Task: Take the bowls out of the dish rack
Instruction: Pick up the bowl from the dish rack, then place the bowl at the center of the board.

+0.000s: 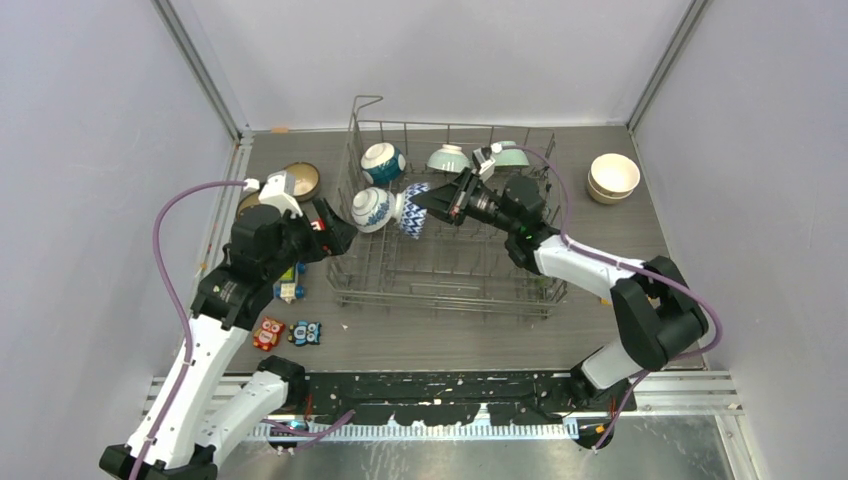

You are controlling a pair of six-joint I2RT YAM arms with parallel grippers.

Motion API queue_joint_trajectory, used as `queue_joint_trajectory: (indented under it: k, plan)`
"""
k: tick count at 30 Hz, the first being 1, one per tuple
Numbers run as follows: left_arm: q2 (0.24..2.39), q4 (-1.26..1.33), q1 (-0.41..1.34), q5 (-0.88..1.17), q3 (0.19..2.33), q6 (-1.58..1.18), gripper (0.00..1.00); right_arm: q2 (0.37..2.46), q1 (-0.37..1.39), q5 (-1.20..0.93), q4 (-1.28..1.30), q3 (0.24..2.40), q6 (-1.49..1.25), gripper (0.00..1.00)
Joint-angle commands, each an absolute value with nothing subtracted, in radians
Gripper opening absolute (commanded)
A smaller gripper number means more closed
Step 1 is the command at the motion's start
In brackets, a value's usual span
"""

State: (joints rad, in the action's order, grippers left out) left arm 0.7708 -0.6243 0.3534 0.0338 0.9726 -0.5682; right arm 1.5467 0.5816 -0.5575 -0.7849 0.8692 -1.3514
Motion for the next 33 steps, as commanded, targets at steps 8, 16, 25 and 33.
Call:
queue_joint_trajectory:
  k: [8, 16, 25, 33]
  plan:
    - [0.767, -0.620, 0.357, 0.008, 1.058, -0.553, 0.89, 1.308, 0.460, -0.626, -0.647, 0.881, -1.213, 0.01]
    - [0.762, -0.636, 0.357, -0.034, 1.095, -0.531, 0.90, 1.144, 0.376, -0.621, -0.452, 0.900, -1.100, 0.01]
    - [0.758, -0.640, 0.357, -0.021, 1.105, -0.529, 0.92, 1.014, 0.381, -0.571, -0.069, 1.083, -0.835, 0.01]
    - [0.752, -0.644, 0.358, -0.018, 1.104, -0.530, 0.99, 1.008, 0.516, -0.434, 0.336, 1.351, -0.513, 0.01]
